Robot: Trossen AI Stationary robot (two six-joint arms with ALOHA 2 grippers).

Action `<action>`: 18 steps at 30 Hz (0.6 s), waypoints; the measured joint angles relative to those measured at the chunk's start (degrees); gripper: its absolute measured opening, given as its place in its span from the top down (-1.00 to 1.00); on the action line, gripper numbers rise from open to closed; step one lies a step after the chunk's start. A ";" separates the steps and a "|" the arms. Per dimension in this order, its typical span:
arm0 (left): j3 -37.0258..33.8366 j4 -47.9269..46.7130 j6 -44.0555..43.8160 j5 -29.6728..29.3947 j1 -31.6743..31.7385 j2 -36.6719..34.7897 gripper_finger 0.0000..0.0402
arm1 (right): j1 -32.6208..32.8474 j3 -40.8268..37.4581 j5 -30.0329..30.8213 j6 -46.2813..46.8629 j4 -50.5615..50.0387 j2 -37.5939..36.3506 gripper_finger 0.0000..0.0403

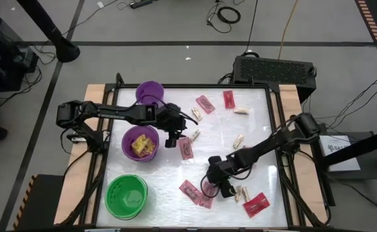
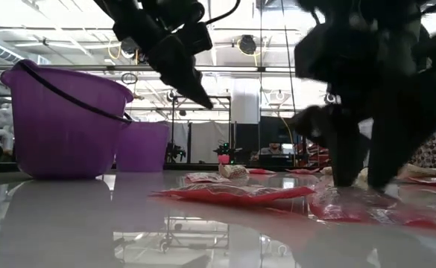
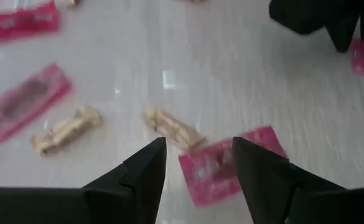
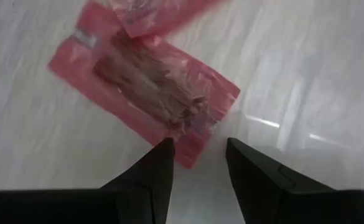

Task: Sort candy by brand, put in halloween buckets
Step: Put the red candy into the top purple bucket

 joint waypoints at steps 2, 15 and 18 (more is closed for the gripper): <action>0.00 -2.14 -0.05 0.00 0.00 0.00 0.05 | 0.02 0.12 0.00 -0.14 0.96 1.26 0.29; 0.00 -6.75 -2.88 -1.86 0.54 0.00 0.05 | 0.63 0.18 0.34 -0.23 1.26 3.63 0.96; 0.00 -7.87 -3.09 -1.94 1.11 0.00 0.05 | 0.20 0.13 -0.14 0.27 1.31 3.18 0.96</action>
